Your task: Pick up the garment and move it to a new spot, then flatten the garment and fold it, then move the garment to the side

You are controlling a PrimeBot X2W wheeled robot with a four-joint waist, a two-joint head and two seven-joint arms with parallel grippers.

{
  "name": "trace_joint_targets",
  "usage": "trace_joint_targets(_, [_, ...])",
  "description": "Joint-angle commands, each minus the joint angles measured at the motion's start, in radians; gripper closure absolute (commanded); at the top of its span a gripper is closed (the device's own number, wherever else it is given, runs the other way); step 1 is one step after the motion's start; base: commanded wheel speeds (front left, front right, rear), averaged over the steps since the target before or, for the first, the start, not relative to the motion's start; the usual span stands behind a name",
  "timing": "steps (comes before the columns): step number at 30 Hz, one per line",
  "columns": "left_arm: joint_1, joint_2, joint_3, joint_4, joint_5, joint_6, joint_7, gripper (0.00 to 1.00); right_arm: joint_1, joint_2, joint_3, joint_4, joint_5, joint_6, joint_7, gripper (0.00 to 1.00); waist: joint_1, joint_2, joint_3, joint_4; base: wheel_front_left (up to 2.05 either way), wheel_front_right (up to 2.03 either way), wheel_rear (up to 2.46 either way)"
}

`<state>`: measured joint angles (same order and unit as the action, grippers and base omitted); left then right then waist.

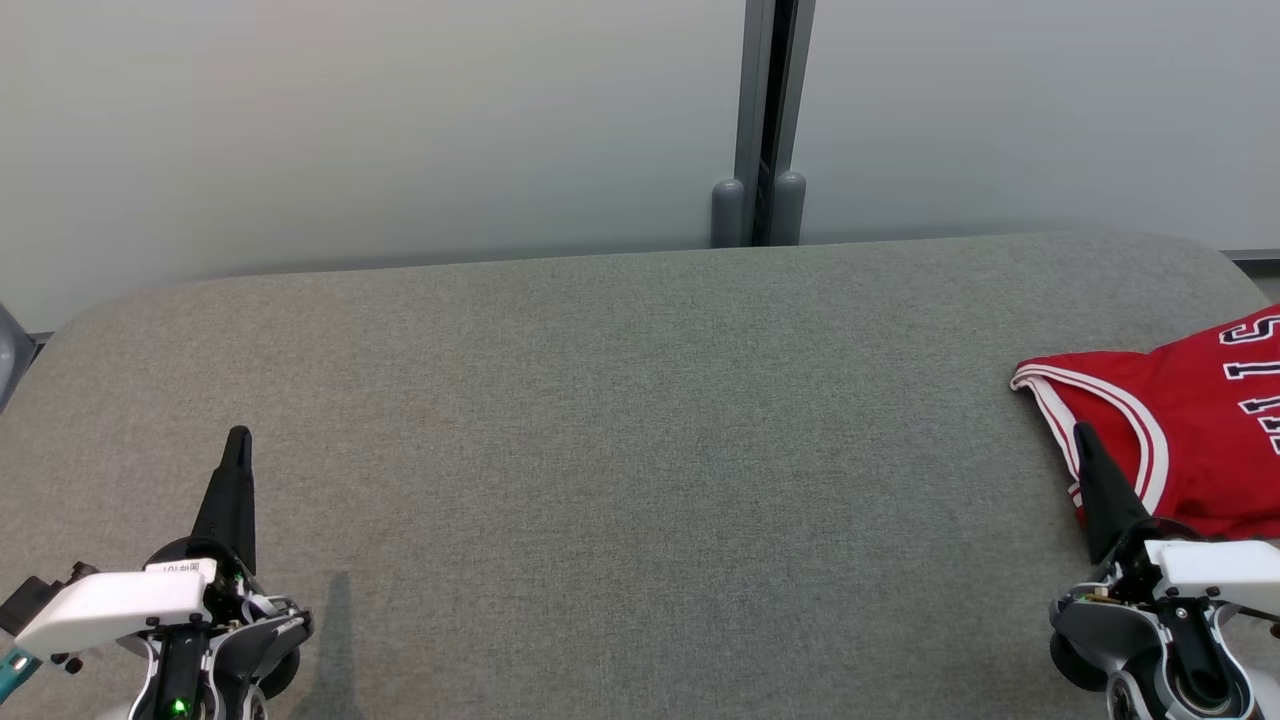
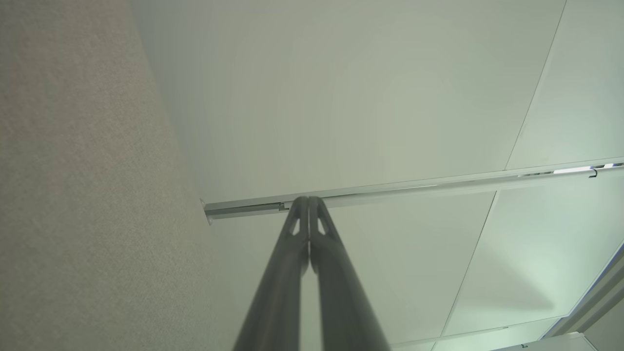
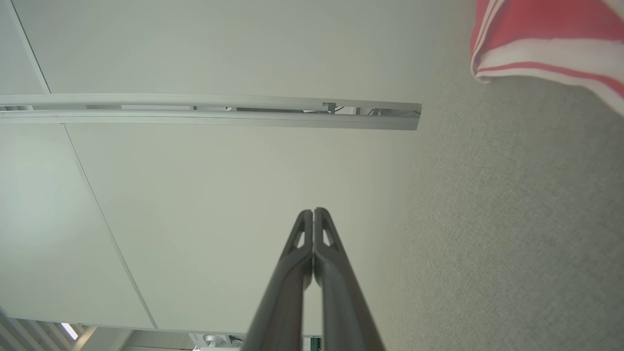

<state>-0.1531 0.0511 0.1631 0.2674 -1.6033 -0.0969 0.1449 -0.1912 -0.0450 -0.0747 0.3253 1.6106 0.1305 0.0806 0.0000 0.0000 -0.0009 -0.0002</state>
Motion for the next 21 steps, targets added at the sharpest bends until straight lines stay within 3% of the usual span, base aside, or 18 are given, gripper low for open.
trace_joint_targets(1, [-0.018,0.002,0.005,0.0,0.002,-0.005,0.002,1.0,-0.003,-0.01,-0.002,-0.002,0.002,0.0,0.007,1.0,0.0,0.0,0.0,0.0,0.0,0.0,0.0])
trace_joint_targets(21, [-0.018,0.002,0.006,0.0,0.003,-0.005,0.003,1.0,-0.003,-0.01,-0.002,-0.002,0.002,0.0,0.007,1.0,0.0,0.0,0.0,0.0,0.0,0.0,0.0])
